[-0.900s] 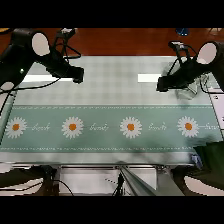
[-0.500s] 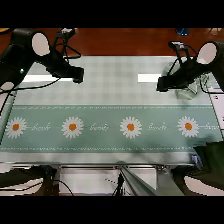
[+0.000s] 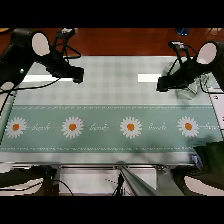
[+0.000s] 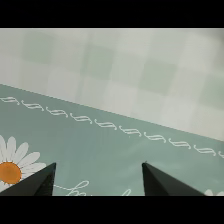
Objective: Fold the shirts.
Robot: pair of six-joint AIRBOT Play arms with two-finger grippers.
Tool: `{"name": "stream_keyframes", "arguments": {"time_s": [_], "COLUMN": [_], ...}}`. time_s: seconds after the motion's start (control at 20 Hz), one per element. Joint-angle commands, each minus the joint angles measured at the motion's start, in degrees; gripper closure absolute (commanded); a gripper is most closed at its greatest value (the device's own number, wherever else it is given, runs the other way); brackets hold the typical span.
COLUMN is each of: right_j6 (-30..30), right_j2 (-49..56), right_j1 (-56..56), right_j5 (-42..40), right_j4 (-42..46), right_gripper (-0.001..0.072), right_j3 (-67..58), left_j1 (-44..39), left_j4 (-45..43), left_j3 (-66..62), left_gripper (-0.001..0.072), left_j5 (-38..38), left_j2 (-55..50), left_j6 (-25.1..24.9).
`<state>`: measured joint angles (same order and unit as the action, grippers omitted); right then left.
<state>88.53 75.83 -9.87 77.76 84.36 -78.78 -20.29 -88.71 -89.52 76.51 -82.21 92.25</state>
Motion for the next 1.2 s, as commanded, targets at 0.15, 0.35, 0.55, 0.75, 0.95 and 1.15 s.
{"name": "stream_keyframes", "arguments": {"time_s": [0.15,0.35,0.55,0.75,0.95,1.15], "right_j6": [0.02,0.00,0.17,15.80,16.81,11.43], "right_j2": [0.02,0.02,0.02,1.33,6.80,14.43], "right_j1": [-0.07,-0.07,-0.04,6.10,17.94,24.81], "right_j5": [-4.81,-9.57,-22.23,-36.13,-38.29,-38.45], "right_j4": [0.02,0.00,12.13,34.93,27.28,10.88], "right_gripper": [0.0111,0.0112,0.0116,0.0125,0.0122,0.0122], "right_j3": [0.00,0.00,0.00,-0.02,-0.02,-0.02], "left_j1": [-0.04,-0.09,0.04,0.42,0.24,-0.90], "left_j4": [0.07,0.20,0.11,-0.04,0.22,0.22], "left_j3": [0.00,0.00,0.00,-0.04,-0.04,-0.04], "left_gripper": [-0.0013,-0.0013,-0.0013,-0.0013,-0.0013,-0.0013], "left_j5": [-2.21,-5.68,-7.74,-7.37,-4.11,-3.37], "left_j2": [-0.28,-1.55,-2.95,-2.78,-2.73,-2.69], "left_j6": [0.00,0.00,-0.02,-0.02,0.00,-0.02]}}
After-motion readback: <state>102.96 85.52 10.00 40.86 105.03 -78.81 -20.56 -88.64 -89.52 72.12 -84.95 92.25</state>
